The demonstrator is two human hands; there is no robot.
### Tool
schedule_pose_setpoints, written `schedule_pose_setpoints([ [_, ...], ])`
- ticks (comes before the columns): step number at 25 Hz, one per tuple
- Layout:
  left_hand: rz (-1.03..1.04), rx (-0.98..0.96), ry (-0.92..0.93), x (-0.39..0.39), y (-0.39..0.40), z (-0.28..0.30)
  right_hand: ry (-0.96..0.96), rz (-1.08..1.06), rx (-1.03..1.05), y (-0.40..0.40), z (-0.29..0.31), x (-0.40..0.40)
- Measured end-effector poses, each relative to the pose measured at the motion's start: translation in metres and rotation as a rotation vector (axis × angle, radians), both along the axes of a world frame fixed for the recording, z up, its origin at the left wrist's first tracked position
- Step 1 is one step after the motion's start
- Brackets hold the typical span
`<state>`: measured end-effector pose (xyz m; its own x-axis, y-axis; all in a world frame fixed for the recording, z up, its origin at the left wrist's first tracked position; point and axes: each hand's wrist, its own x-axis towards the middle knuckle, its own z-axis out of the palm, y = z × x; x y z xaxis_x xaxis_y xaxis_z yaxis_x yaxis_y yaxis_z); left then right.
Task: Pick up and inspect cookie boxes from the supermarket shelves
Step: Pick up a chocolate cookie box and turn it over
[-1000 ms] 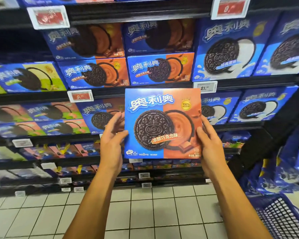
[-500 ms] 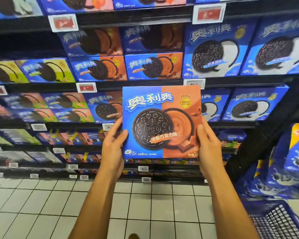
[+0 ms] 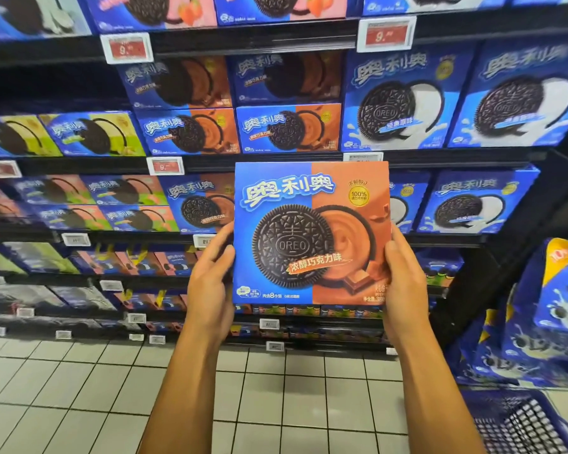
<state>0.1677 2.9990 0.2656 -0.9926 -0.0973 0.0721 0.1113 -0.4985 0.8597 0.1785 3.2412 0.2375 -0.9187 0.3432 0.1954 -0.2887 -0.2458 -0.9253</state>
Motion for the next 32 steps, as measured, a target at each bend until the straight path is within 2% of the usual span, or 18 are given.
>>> schedule_pose_setpoints([
  [4, -0.03, -0.003, 0.038, 0.002, 0.001, 0.011, -0.025, -0.036, -0.021, 0.006, -0.009, -0.004],
  [7, -0.099, 0.027, 0.115, 0.006, 0.005, 0.024, -0.165, -0.068, -0.171, 0.006, -0.023, -0.008],
  [10, -0.168, -0.071, 0.182, 0.015, 0.026, 0.032, -0.313, -0.021, -0.345, -0.002, -0.039, -0.009],
  [15, -0.186, -0.256, 0.223, 0.024, 0.049, 0.035, -0.519, 0.008, -0.255, -0.019, -0.058, -0.006],
  [18, -0.226, -0.377, 0.282, 0.033, 0.057, 0.034, -0.55, 0.027, -0.245, -0.026, -0.064, -0.004],
  [22, -0.251, -0.511, 0.272, 0.045, 0.07, 0.031, -0.58, 0.024, -0.261, -0.033, -0.071, -0.003],
  [28, -0.272, -0.541, 0.302, 0.045, 0.071, 0.035, -0.55, 0.059, -0.238, -0.031, -0.07, 0.0],
  [32, -0.29, -0.492, 0.295, 0.043, 0.068, 0.034, -0.488, 0.05, -0.23, -0.025, -0.07, -0.002],
])
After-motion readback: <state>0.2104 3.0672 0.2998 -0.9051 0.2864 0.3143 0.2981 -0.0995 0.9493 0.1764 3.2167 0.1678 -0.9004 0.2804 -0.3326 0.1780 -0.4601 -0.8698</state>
